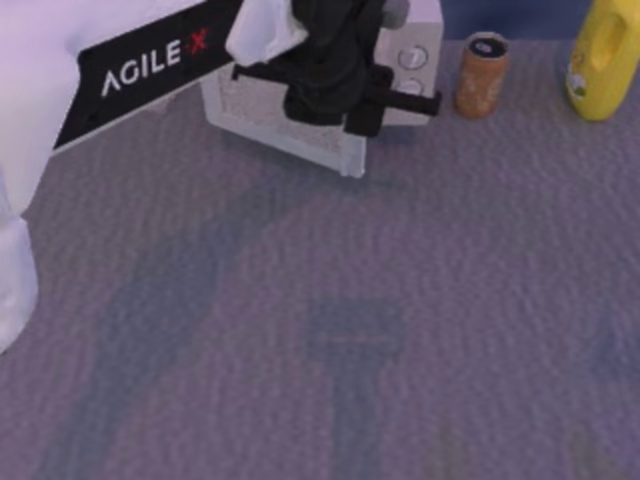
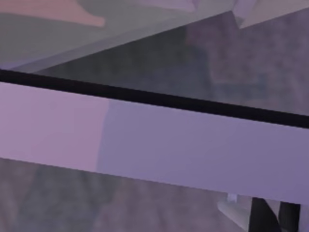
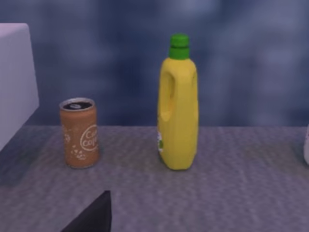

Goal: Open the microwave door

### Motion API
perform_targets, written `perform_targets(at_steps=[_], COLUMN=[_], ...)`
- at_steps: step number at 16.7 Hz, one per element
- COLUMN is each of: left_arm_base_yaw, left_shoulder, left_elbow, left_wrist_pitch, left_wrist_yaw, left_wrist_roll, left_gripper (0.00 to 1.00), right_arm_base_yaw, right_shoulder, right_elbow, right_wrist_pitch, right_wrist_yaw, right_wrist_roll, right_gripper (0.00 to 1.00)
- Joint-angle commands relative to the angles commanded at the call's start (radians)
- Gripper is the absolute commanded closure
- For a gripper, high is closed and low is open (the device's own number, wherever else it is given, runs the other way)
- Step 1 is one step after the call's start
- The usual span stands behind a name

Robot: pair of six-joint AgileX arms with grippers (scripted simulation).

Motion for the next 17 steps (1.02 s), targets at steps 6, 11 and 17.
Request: perform_targets(at_steps=[6, 11, 17], left_arm_base_yaw=[0.006, 0.026, 0.026], left_shoulder=[-0.037, -0.099, -0.099], left_elbow=[-0.060, -0.152, -0.152], left_wrist_pitch=[0.028, 0.067, 0.067], left_wrist_yaw=[0.030, 0.069, 0.069], left_wrist_roll=[0.045, 0.123, 0.123], left_gripper=[1.00, 1.00, 1.00], right_arm_base_yaw=[0.000, 0.000, 0.000], right_shoulder=[0.000, 0.000, 0.000], right_elbow=[0.000, 0.000, 0.000], right_wrist_pitch=[0.000, 0.000, 0.000], right_wrist_yaw=[0.000, 0.000, 0.000], right_wrist_roll=[0.000, 0.000, 0.000], right_gripper=[0.00, 0.00, 0.00])
